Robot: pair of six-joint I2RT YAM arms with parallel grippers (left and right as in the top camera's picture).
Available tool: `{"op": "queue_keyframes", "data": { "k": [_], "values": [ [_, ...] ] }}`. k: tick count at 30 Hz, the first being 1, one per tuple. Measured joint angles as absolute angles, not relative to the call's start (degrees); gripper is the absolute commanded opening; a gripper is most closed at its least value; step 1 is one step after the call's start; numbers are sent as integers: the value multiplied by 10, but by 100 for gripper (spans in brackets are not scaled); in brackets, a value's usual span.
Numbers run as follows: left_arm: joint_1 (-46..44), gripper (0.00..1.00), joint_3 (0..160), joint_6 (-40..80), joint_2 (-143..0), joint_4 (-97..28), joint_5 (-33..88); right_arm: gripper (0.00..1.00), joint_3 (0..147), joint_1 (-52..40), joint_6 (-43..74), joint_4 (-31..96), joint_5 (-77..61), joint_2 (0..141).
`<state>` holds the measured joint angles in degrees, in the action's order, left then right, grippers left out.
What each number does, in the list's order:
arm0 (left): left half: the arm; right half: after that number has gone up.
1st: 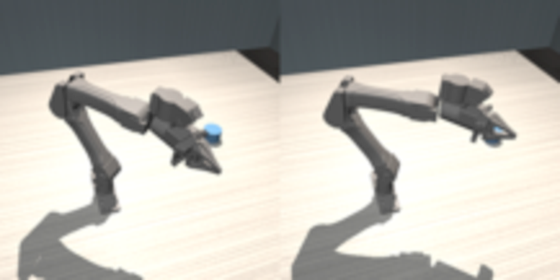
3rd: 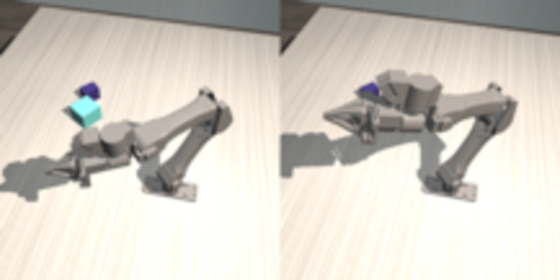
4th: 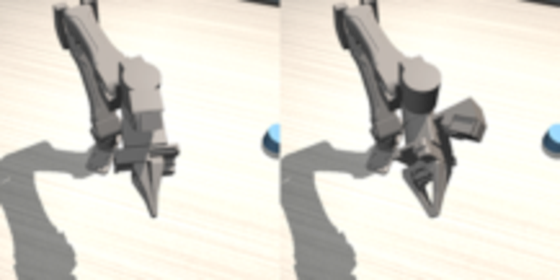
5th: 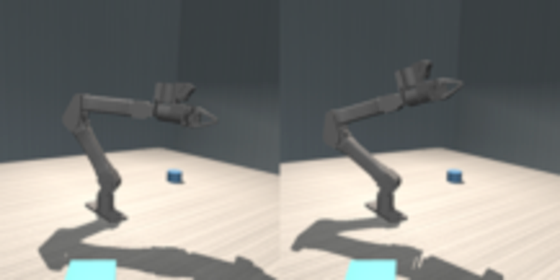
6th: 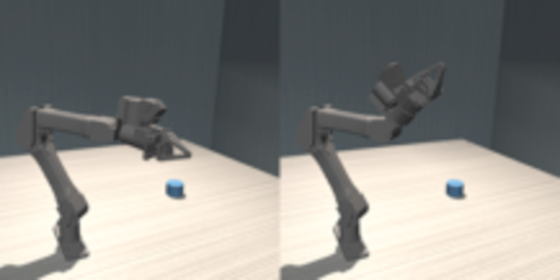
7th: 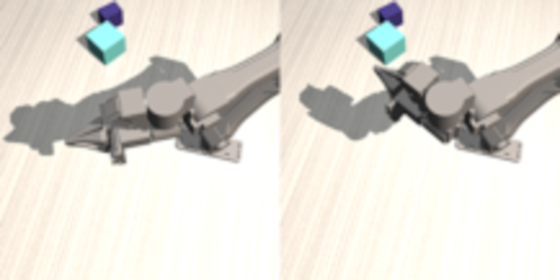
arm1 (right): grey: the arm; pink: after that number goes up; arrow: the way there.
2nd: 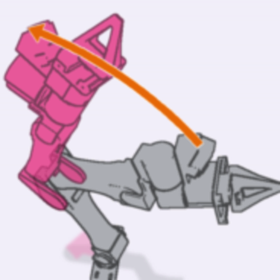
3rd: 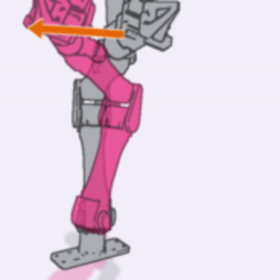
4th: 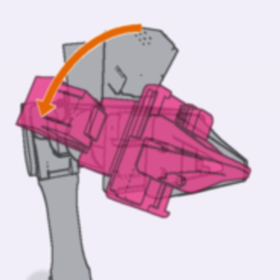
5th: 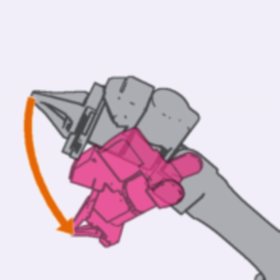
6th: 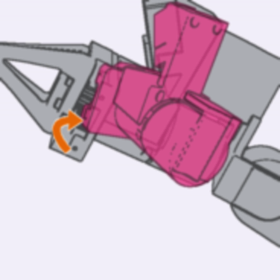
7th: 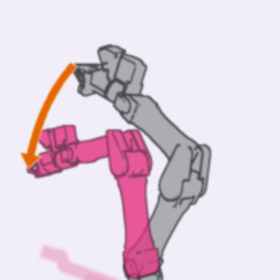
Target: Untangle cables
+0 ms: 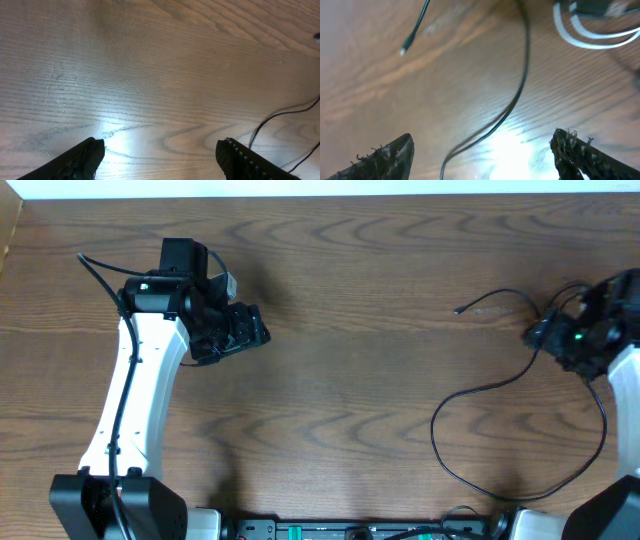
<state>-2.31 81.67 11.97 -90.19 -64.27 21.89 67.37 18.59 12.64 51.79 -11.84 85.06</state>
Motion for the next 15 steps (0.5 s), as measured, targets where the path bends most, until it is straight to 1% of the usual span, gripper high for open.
{"op": "queue_keyframes", "data": {
  "k": [6,15],
  "values": [
    [-23,77,817,120,-902,-643,219,86,626,149,182,509,-50,851],
    [-23,77,817,120,-902,-645,219,82,504,144,310,369,-10,851]
  ]
}}
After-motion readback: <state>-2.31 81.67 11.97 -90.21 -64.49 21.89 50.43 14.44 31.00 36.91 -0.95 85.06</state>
